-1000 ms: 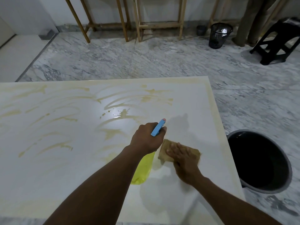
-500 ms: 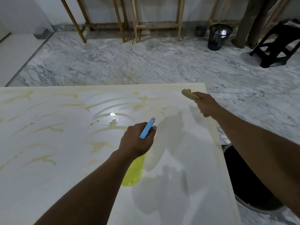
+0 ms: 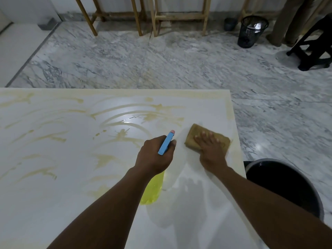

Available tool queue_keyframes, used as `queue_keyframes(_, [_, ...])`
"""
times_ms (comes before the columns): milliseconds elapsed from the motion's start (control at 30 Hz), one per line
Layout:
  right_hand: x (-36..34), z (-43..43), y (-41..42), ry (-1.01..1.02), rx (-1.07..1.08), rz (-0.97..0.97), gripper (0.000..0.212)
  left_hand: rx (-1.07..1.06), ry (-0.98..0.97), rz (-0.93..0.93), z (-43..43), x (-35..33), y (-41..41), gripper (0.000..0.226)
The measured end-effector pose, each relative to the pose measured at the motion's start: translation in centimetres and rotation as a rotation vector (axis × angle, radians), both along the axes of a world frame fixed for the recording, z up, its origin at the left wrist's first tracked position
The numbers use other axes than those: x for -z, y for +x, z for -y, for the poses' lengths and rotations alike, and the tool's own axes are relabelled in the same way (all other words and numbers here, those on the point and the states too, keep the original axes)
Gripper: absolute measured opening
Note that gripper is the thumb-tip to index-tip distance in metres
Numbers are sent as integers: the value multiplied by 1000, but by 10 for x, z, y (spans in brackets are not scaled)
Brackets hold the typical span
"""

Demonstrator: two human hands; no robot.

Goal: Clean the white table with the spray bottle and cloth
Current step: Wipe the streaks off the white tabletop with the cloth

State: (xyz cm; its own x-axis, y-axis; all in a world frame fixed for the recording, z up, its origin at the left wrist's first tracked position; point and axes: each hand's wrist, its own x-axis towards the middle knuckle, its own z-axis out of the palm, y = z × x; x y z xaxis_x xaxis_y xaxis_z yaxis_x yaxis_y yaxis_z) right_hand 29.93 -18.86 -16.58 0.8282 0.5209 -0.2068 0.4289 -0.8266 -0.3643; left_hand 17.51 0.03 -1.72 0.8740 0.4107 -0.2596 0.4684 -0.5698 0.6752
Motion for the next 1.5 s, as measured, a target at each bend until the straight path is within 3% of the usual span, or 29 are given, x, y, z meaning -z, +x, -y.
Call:
queue_keyframes(300, [-9, 0, -133, -26, -51, -78, 72, 4, 16, 34, -5, -27, -79, 40])
queue_keyframes(467, [-27, 0, -205, 97, -36, -119, 48, -11, 8, 54, -14, -32, -141, 39])
queue_keyframes(567, [-64, -7, -198, 186, 151, -407, 23, -23, 25, 43, -27, -37, -157, 39])
queue_keyframes(667, [-98, -6, -164, 336, 342, -838, 20, -24, 50, 62, -41, -44, -153, 39])
queue_keyframes(733, [-112, -6, -130, 402, 359, -1010, 21, -23, 54, 71, -50, -47, -140, 38])
queue_keyframes(800, [-119, -13, -83, 356, 326, -951, 24, -26, 53, 87, -59, -49, -124, 35])
queue_keyframes(933, [-135, -63, 29, 305, 250, -605, 10, -53, 69, 76, -80, -43, -77, 37])
queue_keyframes(1067, [-133, -118, 123, 178, 187, -158, 40, -34, 100, 75, -97, -33, -35, 34])
queue_keyframes(1167, [-105, -145, 158, 174, 88, -106, 59, -42, 88, 108, -107, -21, -17, 37])
queue_keyframes(1267, [-38, -164, 153, -39, -79, -141, 55, -58, 65, 118, -116, -7, -13, 37])
queue_keyframes(1333, [7, -165, 140, -121, -97, -52, 56, -78, 50, 113, -121, 0, -15, 40])
queue_keyframes(1500, [27, -158, 130, -57, -81, 32, 53, -114, 38, 104, -128, 12, -30, 39])
